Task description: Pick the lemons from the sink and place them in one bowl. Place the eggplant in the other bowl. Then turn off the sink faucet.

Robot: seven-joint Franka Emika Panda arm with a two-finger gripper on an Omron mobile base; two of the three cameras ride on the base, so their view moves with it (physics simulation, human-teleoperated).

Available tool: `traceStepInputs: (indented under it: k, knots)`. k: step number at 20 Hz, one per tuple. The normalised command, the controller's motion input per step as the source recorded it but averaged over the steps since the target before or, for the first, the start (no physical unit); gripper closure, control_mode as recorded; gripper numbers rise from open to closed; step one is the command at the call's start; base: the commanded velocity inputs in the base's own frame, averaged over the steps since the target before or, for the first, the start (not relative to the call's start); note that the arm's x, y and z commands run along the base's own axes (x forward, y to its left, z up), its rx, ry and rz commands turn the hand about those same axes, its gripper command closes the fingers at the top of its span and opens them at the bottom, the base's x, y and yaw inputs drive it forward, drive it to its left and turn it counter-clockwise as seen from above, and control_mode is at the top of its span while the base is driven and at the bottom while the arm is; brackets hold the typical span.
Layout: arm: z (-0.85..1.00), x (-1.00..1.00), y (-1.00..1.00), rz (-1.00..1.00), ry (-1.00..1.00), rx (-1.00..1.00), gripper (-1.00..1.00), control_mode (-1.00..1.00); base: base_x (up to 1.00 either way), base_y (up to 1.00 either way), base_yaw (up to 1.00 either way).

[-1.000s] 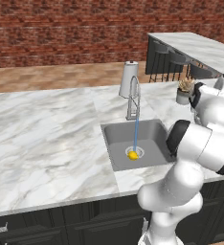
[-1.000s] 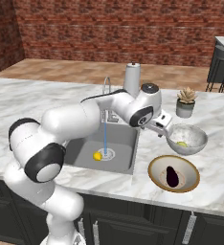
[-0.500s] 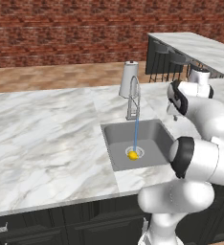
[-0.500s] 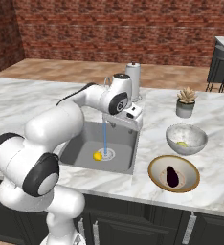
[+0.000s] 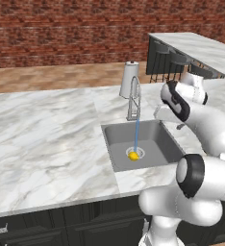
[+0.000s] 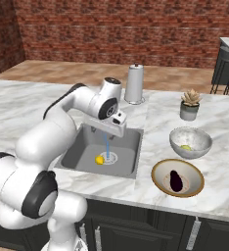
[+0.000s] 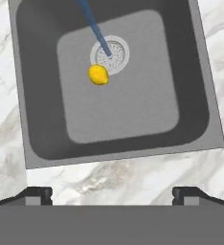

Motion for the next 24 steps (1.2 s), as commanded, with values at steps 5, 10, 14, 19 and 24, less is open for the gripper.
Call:
traceStepInputs:
  k: [5,10,14,19,24]
  knots:
    - [-0.47,-0.05,0.82,0.18,-0.14,-0.03,-1.00,-1.00,0.00,0.00,0.00]
    - [-0.25,0.32,0.60,0.08,-0.02,-0.15,-1.00,-1.00,0.00,0.00,0.00]
    - [-0.30,0.47,0.36,0.03,-0.01,-0.16,-1.00,-1.00,0.00,0.00,0.00]
    - [-0.19,0.68,0.01,-0.04,0.06,-0.11,-1.00,-1.00,0.00,0.00,0.00]
    - [-0.51,0.43,0.00,-0.19,0.01,-0.04,-1.00,-1.00,0.00,0.00,0.00]
